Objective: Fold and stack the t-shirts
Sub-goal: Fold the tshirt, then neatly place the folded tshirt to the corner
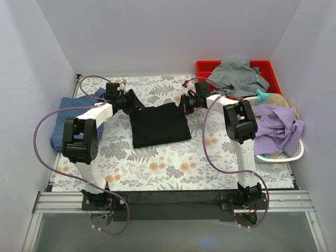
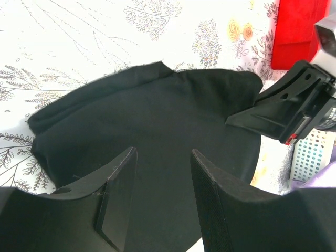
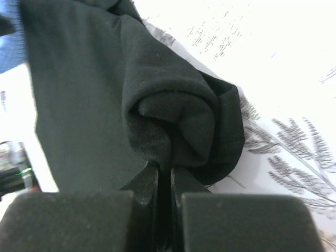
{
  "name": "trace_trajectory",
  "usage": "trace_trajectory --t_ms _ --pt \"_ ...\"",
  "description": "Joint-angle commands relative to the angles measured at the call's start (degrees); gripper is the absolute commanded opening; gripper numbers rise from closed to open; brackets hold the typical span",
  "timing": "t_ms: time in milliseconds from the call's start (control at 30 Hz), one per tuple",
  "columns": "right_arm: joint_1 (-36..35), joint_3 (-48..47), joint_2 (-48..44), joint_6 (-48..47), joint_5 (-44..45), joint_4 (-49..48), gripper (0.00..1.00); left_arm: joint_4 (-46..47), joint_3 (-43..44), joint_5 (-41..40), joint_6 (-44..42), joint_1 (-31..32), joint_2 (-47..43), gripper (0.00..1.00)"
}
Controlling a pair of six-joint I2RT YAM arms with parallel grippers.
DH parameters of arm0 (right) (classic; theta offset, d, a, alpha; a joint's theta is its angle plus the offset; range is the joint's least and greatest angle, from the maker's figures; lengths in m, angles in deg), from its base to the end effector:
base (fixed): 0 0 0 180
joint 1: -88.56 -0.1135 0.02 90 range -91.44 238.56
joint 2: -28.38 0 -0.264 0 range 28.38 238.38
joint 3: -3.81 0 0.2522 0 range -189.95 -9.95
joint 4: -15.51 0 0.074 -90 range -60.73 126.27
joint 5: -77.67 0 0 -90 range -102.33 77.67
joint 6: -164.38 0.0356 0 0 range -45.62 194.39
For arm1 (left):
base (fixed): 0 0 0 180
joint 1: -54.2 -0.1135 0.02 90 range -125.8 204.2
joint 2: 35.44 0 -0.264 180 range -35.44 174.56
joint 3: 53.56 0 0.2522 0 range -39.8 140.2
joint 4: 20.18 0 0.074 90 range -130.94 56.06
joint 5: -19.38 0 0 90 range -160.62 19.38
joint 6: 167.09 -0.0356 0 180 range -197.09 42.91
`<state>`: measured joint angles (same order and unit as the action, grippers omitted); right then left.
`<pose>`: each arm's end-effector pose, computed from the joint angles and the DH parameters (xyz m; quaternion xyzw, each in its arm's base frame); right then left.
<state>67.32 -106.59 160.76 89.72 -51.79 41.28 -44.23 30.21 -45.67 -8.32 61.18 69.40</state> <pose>0.4579 0.2022 0.1390 -0.1667 0.8706 0.4055 0.2233 0.3932 -0.0633 0.2027 -0.3926 0.8167 -0.3864 0.1716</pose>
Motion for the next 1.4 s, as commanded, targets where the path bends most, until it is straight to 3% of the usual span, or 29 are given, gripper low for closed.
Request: trace_trajectory --t_ms 0,67,133,300,333,367,400,433,467,500,567,600,767,933,1000,1067,1133,1300,1367 --pt "2.59 4.87 -0.98 7.58 -12.11 -14.66 0.01 0.09 1.35 1.24 -1.27 -0.04 0.28 0.44" --pt "5.05 9.44 -1.59 16.79 -19.05 -23.91 0.01 0.00 1.26 1.59 -1.45 -0.04 0.37 0.44" --pt "7.07 11.73 -2.21 23.13 -20.21 -31.22 0.01 0.00 1.09 1.24 -1.45 -0.04 0.11 0.44" --pt "7.88 15.69 -5.55 21.94 -20.91 -33.10 0.01 -0.09 0.38 0.89 -1.71 -0.13 -0.69 0.44" --pt "7.79 16.04 -6.07 21.50 -20.57 -32.93 0.06 -0.09 0.21 0.63 -1.63 -0.13 -0.86 0.44" --pt "7.87 16.48 -7.30 20.28 -20.31 -33.02 0.22 -0.26 0.21 0.45 -1.45 -0.13 -0.86 0.45" --pt "7.87 16.92 -7.92 19.65 -20.22 -32.93 0.47 -0.44 0.47 0.45 -1.36 -0.13 -0.86 0.45" --pt "7.79 17.36 -9.32 18.95 -19.52 -32.75 0.56 -1.22 0.64 0.80 -1.19 -0.13 -0.78 0.46" --pt "7.87 17.71 -10.20 17.29 -19.25 -32.58 0.64 -1.49 0.73 1.15 -1.18 -0.13 -0.69 0.49" --pt "7.79 18.58 -11.08 16.49 -17.42 -32.32 0.66 -1.75 0.56 1.24 -1.10 -0.13 -0.69 0.51" --pt "7.79 18.94 -13.53 13.95 -15.39 -29.52 0.71 -2.37 0.47 0.72 -0.83 -0.13 -0.77 0.65" --pt "7.70 18.25 -13.90 11.67 -13.29 -27.76 0.73 -2.98 0.21 0.45 -0.83 -0.13 -0.77 0.65" --pt "5.86 14.47 -14.16 1.65 -6.17 -14.93 0.75 -3.16 -0.67 -0.69 -0.48 -0.13 -1.83 0.66" --pt "1.21 13.84 -17.84 -6.09 16.63 -3.42 0.75 -4.57 -1.37 -3.41 0.39 -0.13 -3.75 0.66" --pt "-0.12 15.51 -19.34 -6.81 23.60 -2.17 0.74 -7.27 -2.60 -6.39 1.53 -0.21 -4.29 0.73" --pt "-0.65 18.22 -22.06 -7.24 26.62 -1.99 0.74 -7.73 -5.83 -7.11 2.59 -0.22 -6.39 0.82" --pt "-1.00 19.64 -24.08 -7.25 28.56 -1.99 0.74 -6.24 -9.18 -5.44 3.12 -0.22 -9.54 0.84" --pt "-1.18 23.42 -26.29 -8.04 29.00 -1.90 0.74 -6.76 -16.74 -11.67 5.58 -0.30 -17.55 0.89" --pt "-1.18 23.87 -27.08 -8.13 28.83 -1.64 0.73 -6.25 -18.68 -10.72 6.02 -0.30 -19.49 0.90"
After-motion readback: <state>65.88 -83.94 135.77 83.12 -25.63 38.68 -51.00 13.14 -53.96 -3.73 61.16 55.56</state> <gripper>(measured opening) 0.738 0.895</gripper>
